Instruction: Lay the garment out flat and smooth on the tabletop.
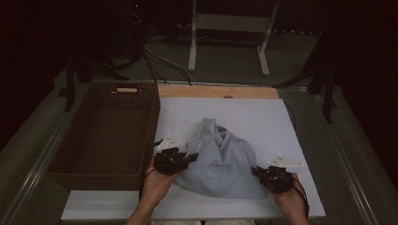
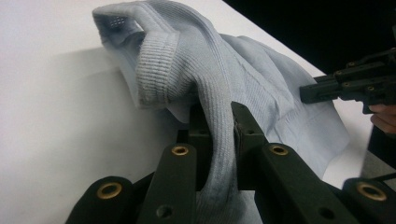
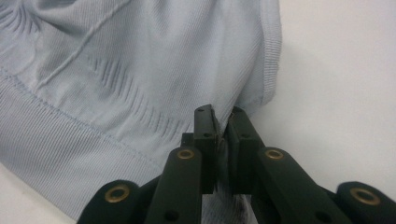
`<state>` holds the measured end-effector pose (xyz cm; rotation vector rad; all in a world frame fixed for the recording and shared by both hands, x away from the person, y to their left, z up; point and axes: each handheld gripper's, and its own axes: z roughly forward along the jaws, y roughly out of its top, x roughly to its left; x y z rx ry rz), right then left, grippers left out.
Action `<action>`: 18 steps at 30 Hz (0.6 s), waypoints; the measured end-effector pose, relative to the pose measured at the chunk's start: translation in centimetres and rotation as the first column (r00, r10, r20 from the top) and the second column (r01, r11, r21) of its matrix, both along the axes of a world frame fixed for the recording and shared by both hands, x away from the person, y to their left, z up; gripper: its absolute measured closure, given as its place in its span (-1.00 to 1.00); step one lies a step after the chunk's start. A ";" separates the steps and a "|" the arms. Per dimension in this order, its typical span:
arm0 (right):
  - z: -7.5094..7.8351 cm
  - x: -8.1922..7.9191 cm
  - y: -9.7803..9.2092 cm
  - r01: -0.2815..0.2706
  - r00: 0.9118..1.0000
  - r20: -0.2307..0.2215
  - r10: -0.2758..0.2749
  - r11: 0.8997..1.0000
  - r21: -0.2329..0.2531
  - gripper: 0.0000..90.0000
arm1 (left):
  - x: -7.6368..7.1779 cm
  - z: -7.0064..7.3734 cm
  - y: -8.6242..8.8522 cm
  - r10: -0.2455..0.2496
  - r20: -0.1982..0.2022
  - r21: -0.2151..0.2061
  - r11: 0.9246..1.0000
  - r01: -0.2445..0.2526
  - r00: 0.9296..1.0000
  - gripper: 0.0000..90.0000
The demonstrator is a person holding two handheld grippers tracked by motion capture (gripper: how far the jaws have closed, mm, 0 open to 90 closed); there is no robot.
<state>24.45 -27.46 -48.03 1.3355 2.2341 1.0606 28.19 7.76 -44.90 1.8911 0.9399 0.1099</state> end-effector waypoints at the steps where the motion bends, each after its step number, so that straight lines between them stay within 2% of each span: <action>1: 0.1 -0.2 -0.1 0.000 1.000 0.004 0.000 1.000 0.002 0.88 | -0.2 0.0 -0.1 -0.003 -0.001 -0.003 1.000 0.003 1.000 0.85; 11: 1.2 -1.7 -1.1 0.004 0.999 0.033 -0.005 1.000 0.022 0.88 | -1.8 0.7 -0.6 -0.053 -0.010 -0.020 0.998 0.052 0.999 0.85; 18: 1.9 -2.7 -1.5 0.003 0.999 0.050 -0.004 1.000 0.026 0.88 | -2.7 1.0 -0.4 -0.074 -0.022 -0.051 0.996 0.072 0.997 0.85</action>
